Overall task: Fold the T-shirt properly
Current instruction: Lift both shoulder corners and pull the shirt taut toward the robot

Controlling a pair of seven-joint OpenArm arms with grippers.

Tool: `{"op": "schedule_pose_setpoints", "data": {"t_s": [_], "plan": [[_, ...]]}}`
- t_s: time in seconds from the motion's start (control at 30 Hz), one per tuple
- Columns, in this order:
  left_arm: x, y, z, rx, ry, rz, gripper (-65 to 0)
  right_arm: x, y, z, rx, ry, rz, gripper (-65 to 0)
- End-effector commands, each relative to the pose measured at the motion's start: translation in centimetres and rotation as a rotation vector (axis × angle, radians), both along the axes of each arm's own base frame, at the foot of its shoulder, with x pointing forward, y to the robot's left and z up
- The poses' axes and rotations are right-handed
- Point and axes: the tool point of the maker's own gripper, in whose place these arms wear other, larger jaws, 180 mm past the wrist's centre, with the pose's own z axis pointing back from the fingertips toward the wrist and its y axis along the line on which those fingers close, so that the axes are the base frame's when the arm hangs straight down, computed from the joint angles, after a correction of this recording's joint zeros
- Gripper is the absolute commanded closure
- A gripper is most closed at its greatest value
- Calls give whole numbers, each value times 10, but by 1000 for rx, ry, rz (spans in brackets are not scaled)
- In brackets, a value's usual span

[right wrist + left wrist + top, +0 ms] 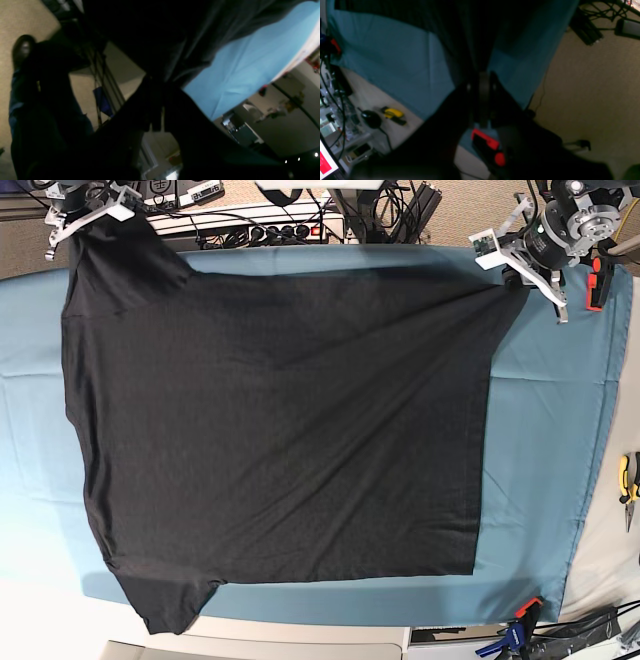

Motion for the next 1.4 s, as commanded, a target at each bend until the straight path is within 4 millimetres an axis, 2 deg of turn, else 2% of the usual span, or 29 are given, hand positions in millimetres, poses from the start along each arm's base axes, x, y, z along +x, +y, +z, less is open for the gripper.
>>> {"op": "schedule_pose_setpoints", "data": {"t_s": [0.0,0.17,0.23,0.53,0.77,1.1,1.37], "plan": [[3,2,6,17,-17,-10,0,-2,-9,2,-38,7,0,0],[3,2,6,18,-17,-9,0,-24,-41,-10,-127,80,-9,0],[3,3,5,19,-15,-7,0,-29,-48,-12,-144,97,-14,0],[-24,6,-6,37,67,5,0,-29,-48,-12,-144,94,-15,0],[-36,7,-10,44,101,5,0,-29,-48,-12,-147,95,-17,0],[-46,9,-13,54,132,9,0,-29,-49,-11,-151,95,-19,0],[-40,8,-10,51,96,4,0,-23,-48,-8,-173,81,17,0]]}}
